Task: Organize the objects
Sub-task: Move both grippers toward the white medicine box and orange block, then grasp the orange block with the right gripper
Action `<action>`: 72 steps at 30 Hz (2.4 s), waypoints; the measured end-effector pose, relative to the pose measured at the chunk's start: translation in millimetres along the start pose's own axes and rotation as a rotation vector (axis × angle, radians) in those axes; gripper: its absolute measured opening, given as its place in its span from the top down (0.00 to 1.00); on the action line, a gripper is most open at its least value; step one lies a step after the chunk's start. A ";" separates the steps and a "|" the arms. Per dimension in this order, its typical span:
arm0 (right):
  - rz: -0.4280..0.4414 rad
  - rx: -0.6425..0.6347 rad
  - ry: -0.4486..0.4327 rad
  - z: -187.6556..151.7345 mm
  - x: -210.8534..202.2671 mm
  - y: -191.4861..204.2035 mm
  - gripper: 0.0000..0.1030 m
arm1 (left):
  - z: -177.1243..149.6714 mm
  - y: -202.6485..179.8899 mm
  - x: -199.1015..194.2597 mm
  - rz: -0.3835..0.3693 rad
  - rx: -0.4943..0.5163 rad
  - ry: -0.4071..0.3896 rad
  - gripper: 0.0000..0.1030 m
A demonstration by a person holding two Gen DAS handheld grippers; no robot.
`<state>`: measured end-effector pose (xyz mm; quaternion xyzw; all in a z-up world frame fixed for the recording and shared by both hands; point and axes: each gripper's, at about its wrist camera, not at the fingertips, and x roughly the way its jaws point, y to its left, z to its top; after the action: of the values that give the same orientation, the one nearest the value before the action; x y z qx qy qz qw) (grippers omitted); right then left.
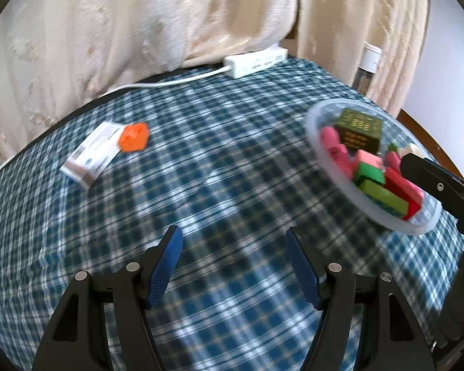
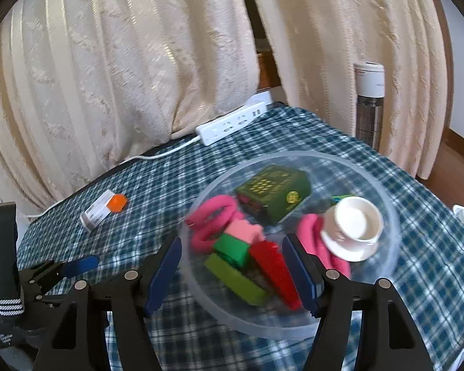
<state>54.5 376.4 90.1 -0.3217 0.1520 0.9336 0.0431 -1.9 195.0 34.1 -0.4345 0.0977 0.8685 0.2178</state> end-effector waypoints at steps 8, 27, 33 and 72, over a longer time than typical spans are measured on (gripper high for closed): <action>0.030 -0.065 0.034 1.5 17.2 31.4 0.31 | -7.3 40.5 -1.0 0.041 -0.088 0.010 0.32; 0.103 -0.230 0.173 4.7 83.5 106.5 0.31 | -19.7 107.2 -9.5 0.104 -0.207 0.007 0.32; 0.092 -0.278 0.199 7.1 110.3 129.0 0.31 | -22.4 124.6 -13.3 0.117 -0.238 0.003 0.32; 0.131 -0.348 0.260 35.3 213.6 211.5 0.31 | -31.6 170.7 -6.4 0.146 -0.363 0.048 0.32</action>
<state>-172.5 182.7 39.6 -0.4312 0.0135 0.8973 -0.0937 -55.0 30.6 16.7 -0.4792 -0.0243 0.8746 0.0699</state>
